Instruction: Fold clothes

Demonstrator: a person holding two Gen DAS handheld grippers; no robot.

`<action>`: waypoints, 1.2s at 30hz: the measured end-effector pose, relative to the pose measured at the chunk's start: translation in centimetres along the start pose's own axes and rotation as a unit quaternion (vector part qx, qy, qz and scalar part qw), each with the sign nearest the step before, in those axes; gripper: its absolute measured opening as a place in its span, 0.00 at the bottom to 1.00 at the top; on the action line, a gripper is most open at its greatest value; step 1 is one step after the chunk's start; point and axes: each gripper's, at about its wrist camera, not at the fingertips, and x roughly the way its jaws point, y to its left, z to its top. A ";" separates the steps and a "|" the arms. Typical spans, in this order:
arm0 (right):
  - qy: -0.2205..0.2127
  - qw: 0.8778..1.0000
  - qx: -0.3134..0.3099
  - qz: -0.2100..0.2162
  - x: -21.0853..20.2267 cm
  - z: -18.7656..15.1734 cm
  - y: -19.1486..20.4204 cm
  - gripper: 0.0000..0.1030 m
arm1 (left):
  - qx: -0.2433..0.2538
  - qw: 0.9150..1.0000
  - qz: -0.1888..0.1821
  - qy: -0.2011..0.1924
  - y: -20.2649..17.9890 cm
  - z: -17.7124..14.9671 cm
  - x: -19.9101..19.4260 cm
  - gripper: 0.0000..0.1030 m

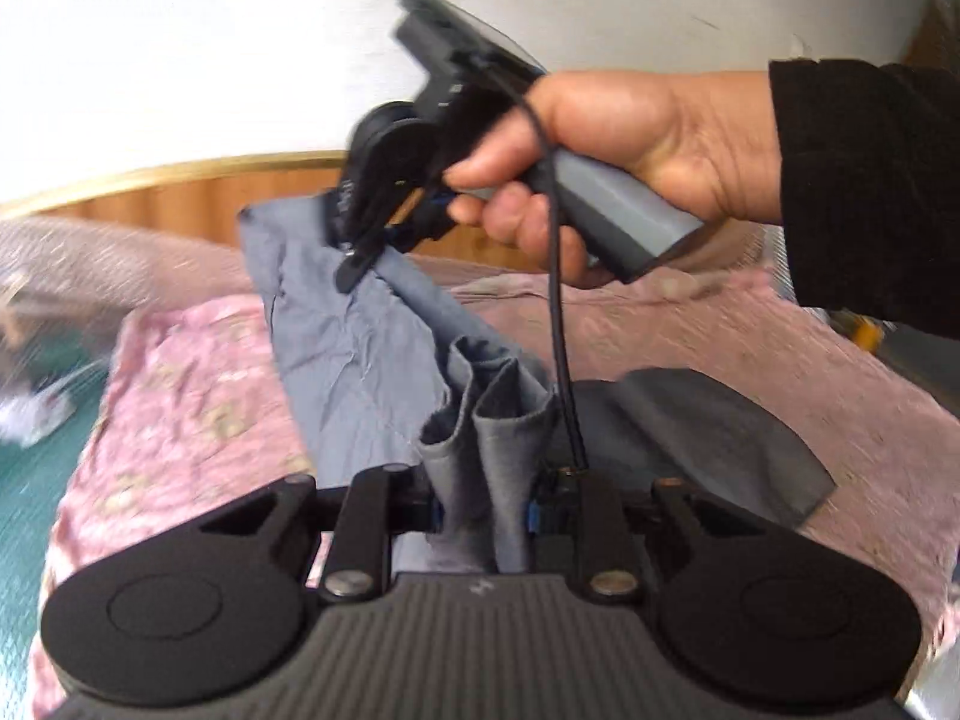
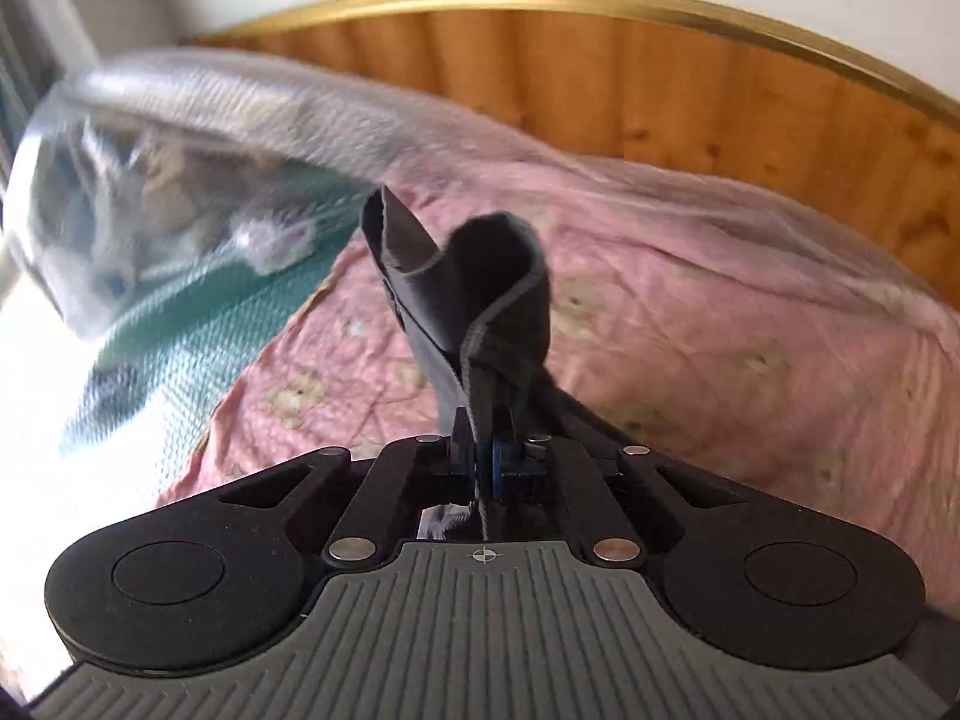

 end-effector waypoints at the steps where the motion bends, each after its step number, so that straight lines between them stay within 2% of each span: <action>1: -0.011 0.999 0.034 0.008 -1.1 -1.2 -2.7 0.02 | 0.013 1.000 -0.012 0.006 -1.5 0.1 0.8 0.22; 3: -0.033 0.994 0.102 0.025 -3.3 -3.6 -8.2 0.02 | 0.036 0.999 -0.033 0.022 -4.6 0.0 2.7 0.24; 6: -0.060 0.977 0.197 0.047 -6.0 -7.3 -16.0 0.02 | 0.037 0.997 -0.050 0.054 -6.8 -1.1 4.5 0.26; 8: -0.048 0.974 0.216 0.050 -4.1 -9.9 -18.6 0.02 | 0.033 0.995 -0.060 0.076 -8.0 -1.9 5.6 0.28; 11: -0.025 0.976 0.211 0.045 -0.7 -12.7 -20.5 0.02 | 0.027 0.991 -0.075 0.109 -9.7 -3.0 7.2 0.34; 13: -0.019 0.979 0.199 0.043 1.1 -14.0 -21.2 0.02 | 0.023 0.987 -0.085 0.132 -10.8 -3.8 8.2 0.36; 15: -0.039 0.981 0.181 0.051 1.7 -14.7 -21.3 0.02 | 0.020 0.983 -0.095 0.154 -12.0 -4.5 9.3 0.37; 18: -0.056 0.989 0.133 0.039 0.9 -14.3 -20.5 0.02 | -0.025 0.977 -0.125 0.171 -11.2 -4.9 8.0 0.37; 20: -0.084 0.989 0.110 0.041 -0.7 -13.9 -19.8 0.02 | -0.042 0.975 -0.130 0.177 -10.9 -4.6 7.0 0.37; 23: -0.106 0.990 0.079 0.043 -1.7 -13.0 -18.8 0.02 | -0.061 0.975 -0.112 0.181 -10.1 -4.3 6.2 0.37; 27: -0.069 0.994 0.064 0.050 1.0 -12.2 -18.5 0.02 | -0.092 0.976 -0.073 0.185 -10.0 -4.1 5.3 0.36; 32: -0.047 0.992 0.094 0.069 1.7 -12.7 -19.1 0.03 | -0.074 0.983 -0.037 0.162 -9.1 -2.3 4.4 0.38; 33: -0.046 0.993 0.093 0.063 1.4 -12.8 -19.0 0.05 | -0.074 0.984 -0.033 0.157 -8.3 -1.8 4.5 0.38; 34: -0.046 0.993 0.094 0.054 1.0 -12.9 -19.0 0.21 | -0.077 0.985 -0.029 0.151 -7.1 -1.4 4.8 0.38; 36: -0.067 0.992 0.111 0.013 -1.6 -13.6 -19.3 0.39 | -0.099 0.985 -0.024 0.136 -4.1 -0.3 5.6 0.40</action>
